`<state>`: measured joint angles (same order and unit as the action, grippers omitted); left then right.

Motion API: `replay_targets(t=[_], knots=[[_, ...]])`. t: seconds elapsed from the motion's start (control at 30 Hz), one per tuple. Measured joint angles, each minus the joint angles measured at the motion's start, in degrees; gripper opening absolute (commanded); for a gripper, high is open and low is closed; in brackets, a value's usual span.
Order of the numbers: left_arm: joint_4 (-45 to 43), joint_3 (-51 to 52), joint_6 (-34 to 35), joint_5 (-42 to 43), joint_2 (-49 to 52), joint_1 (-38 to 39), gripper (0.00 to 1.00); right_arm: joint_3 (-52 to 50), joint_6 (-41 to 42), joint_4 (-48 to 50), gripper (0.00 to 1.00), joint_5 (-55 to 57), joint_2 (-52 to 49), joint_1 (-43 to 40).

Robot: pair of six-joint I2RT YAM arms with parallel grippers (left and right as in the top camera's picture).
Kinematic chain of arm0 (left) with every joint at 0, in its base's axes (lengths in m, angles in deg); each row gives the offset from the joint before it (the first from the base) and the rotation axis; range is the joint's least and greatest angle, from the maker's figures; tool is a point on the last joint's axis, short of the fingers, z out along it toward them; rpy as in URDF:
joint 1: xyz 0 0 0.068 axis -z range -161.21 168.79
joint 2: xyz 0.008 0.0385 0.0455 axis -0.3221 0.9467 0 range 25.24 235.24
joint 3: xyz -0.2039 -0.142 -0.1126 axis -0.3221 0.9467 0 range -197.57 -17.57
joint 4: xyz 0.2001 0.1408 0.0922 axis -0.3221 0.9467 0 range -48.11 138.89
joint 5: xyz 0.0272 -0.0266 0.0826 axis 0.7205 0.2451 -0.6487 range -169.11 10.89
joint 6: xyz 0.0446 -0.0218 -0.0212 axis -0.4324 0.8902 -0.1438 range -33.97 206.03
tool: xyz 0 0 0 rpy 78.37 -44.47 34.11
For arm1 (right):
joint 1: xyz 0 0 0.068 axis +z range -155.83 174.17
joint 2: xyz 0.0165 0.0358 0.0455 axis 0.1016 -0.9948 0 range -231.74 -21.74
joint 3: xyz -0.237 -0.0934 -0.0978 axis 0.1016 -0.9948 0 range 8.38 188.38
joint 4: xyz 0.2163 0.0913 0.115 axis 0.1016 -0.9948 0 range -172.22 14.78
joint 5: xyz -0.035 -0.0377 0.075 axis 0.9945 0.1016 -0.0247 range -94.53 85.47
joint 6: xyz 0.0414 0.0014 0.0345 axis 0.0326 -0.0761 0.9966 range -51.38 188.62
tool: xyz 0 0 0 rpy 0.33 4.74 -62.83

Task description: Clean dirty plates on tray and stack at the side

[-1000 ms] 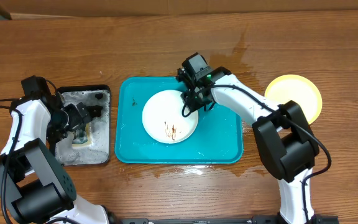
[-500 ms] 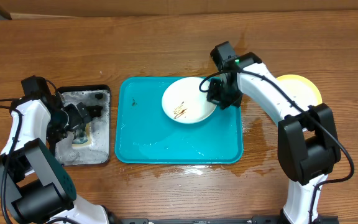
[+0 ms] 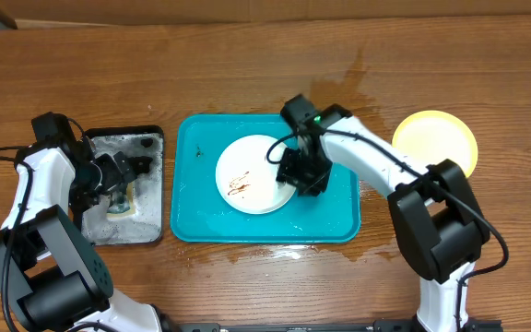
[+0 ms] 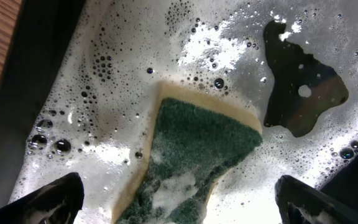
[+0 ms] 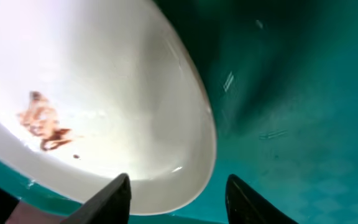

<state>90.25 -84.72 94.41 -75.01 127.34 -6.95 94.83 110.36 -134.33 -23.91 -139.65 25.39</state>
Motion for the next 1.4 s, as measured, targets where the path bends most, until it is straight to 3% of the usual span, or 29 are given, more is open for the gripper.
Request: replay_targets(t=[0.13, 0.23, 0.37, 0.47, 0.57, 0.8, 0.97, 1.07, 1.13, 1.4], knots=[[0.00, 0.00, -0.02, 0.00, 0.00, 0.00, 1.00, 3.74, -13.18, 4.83, 0.48, 1.36, 0.00, -3.78], [0.02, 0.00, 0.00, 0.02, 0.00, 0.00, 1.00, 3.72, -18.60, 9.03, 0.46, 5.42, 0.00, -4.76], [0.00, 0.00, -0.02, 0.02, 0.00, 0.00, 1.00, 2.97, -22.49, 10.91, 0.44, 8.55, -0.02, -4.28], [0.00, 0.00, -0.02, 0.02, 0.00, 0.00, 1.00, 2.67, -24.06, 11.26, 0.30, 9.49, -0.66, -2.93], [0.02, 0.00, 0.00, 0.02, 0.00, 0.00, 1.00, 2.32, -26.56, 12.02, 0.29, 9.84, -1.36, -1.68], [0.02, 0.00, -0.02, 0.02, 0.00, 0.00, 1.00, 2.25, -28.87, 10.69, 0.25, 10.19, -1.64, -2.32], [0.00, 0.00, 0.00, 0.02, 0.00, 0.00, 1.00, 0.35, -29.46, 11.85, 0.33, 10.43, -1.64, -2.29], [0.00, 0.00, 0.00, 0.00, 0.00, 0.00, 1.00, -1.38, -30.05, 13.14, 0.12, 10.47, -1.66, -2.25], [0.02, 0.00, -0.02, 0.02, 0.00, 0.00, 1.00, -1.64, -29.73, 13.70, 0.04, 10.45, -1.68, -2.25], [0.00, 0.00, -0.02, 0.00, 0.00, 0.00, 1.00, -1.66, -27.93, 14.60, 0.04, 10.75, -1.68, -3.72]])
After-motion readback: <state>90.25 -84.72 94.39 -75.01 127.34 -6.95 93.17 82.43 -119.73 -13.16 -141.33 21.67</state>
